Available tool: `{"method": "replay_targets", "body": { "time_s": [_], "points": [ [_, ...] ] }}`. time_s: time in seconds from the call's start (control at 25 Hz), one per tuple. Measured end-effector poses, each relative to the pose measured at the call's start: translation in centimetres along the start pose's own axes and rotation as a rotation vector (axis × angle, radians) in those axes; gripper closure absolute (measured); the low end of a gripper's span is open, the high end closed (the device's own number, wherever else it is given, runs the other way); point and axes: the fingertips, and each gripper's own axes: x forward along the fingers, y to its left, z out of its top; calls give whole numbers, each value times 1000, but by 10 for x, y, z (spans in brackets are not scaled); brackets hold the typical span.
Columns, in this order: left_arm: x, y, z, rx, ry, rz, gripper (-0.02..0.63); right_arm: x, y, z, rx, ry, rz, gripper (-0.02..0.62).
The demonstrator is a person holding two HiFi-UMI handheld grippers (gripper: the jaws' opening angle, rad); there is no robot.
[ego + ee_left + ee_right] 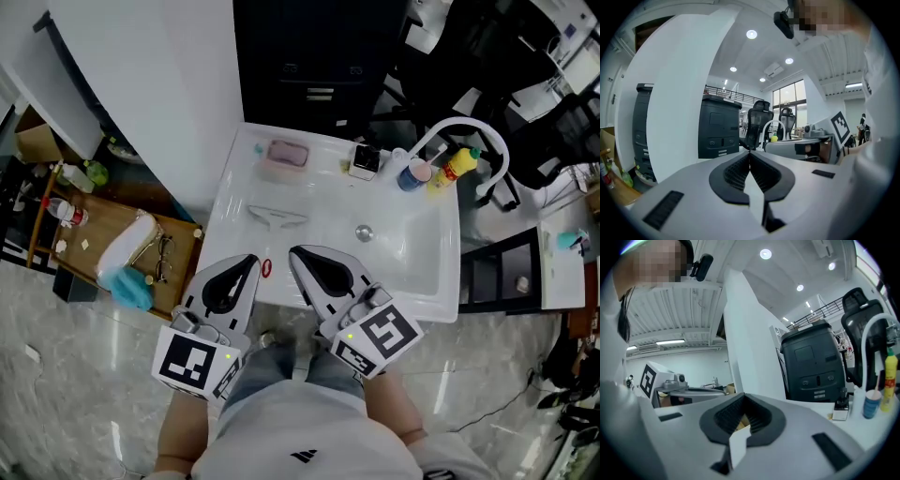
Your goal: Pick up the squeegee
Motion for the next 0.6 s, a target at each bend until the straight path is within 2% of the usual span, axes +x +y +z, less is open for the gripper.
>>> {"method": "replay_targets", "body": {
  "time_s": [0.24,0.6],
  "points": [
    [6,10,-5,2,10,-50,592,12,-8,-16,31,24,-75,584],
    [20,17,-9,-13,24,-94,592,23,-37,-52,132,94,-175,581]
  ]
}}
